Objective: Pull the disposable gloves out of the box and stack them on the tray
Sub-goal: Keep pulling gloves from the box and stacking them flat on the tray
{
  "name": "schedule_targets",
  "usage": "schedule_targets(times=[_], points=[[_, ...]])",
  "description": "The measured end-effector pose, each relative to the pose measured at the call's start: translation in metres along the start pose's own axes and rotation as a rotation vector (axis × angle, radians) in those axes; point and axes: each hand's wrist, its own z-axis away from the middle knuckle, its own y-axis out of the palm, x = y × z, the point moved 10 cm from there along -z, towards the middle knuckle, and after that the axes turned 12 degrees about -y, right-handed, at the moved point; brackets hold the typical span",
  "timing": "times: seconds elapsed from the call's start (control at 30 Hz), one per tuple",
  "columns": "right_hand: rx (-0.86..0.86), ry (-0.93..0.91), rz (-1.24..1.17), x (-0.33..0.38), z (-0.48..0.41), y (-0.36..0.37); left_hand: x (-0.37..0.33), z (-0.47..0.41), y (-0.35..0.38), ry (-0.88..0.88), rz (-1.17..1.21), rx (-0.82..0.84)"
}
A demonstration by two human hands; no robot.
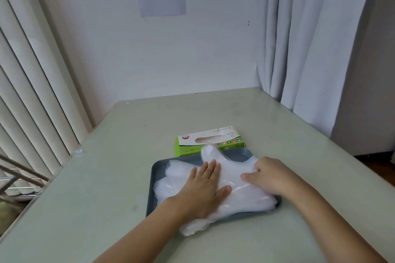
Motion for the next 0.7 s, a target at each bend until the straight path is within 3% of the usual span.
schedule_targets(times=[0.1,0.17,0.23,0.33,0.43,0.5,0.6,0.7], points=[[-0.352,-0.104,0.092,0.028,0.012,-0.030,-0.002,0.002,-0.001,-0.002,0.002,-0.014],[-0.519,-0.288,-0.031,0.058,0.018,-0.034,-0.002,0.002,-0.001,-0.003,-0.002,-0.021],[-0.404,-0.405,-0.233,0.082,0.011,-0.007,-0.002,0.001,0.002,0.025,-0.067,-0.026],[-0.057,-0.365,-0.404,0.088,-0.003,0.052,-0.005,0.001,0.003,0.091,-0.176,-0.044],[0.088,-0.342,-0.419,0.079,-0.004,0.068,-0.002,0.003,-0.003,0.059,-0.013,-0.023],[0.126,-0.338,-0.334,0.071,-0.004,0.069,0.004,0.005,-0.004,0.015,0.045,-0.006],[0.192,-0.335,-0.010,0.056,-0.005,0.076,0.020,0.008,0.002,-0.062,-0.006,-0.017],[0.224,-0.291,0.097,0.040,-0.005,0.075,0.036,0.017,0.005,-0.141,-0.039,0.029]])
